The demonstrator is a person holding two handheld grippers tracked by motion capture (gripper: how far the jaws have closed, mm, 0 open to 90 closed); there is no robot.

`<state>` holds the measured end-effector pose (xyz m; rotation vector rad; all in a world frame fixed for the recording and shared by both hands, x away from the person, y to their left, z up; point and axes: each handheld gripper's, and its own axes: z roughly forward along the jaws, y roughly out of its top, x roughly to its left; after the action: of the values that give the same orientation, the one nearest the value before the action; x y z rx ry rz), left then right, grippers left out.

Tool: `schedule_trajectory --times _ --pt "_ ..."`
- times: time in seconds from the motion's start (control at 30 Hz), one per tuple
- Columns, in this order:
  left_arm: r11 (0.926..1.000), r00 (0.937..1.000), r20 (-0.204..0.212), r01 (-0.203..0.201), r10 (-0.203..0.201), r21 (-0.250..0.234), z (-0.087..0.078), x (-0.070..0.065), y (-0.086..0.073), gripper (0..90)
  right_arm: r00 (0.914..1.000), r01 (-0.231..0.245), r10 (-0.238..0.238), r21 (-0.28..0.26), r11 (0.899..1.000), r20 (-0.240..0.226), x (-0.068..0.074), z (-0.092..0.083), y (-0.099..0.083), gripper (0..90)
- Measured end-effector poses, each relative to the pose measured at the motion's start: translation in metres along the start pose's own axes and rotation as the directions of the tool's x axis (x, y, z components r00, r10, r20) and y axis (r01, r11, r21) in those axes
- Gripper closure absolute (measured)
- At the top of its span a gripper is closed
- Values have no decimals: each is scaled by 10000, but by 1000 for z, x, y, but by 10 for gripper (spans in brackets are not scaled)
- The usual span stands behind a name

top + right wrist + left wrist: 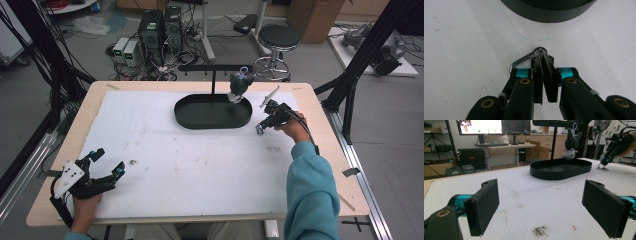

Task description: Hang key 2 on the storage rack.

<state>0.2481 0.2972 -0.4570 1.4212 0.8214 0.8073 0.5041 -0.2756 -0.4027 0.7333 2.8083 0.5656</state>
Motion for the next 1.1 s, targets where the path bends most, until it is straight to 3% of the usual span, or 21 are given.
schedule_trajectory --times 0.33,0.63,0.93,1.1 --pt "10000 10000 1 -2 2 -4 0 0 0 146 9996 -179 179 31 9998 -222 -1 -2 -1 885" --pt "10000 10000 1 0 0 -6 0 0 0 146 9978 -612 588 -818 9948 -312 0 -13 -1 886" --pt "10000 10000 -3 3 -3 -8 0 0 0 146 9959 -821 726 -2025 9758 -537 3 -34 0 887" --pt "10000 10000 -13 -9 9 -23 0 0 0 146 9913 -1155 915 -2939 9488 -942 3 -46 -1 888"
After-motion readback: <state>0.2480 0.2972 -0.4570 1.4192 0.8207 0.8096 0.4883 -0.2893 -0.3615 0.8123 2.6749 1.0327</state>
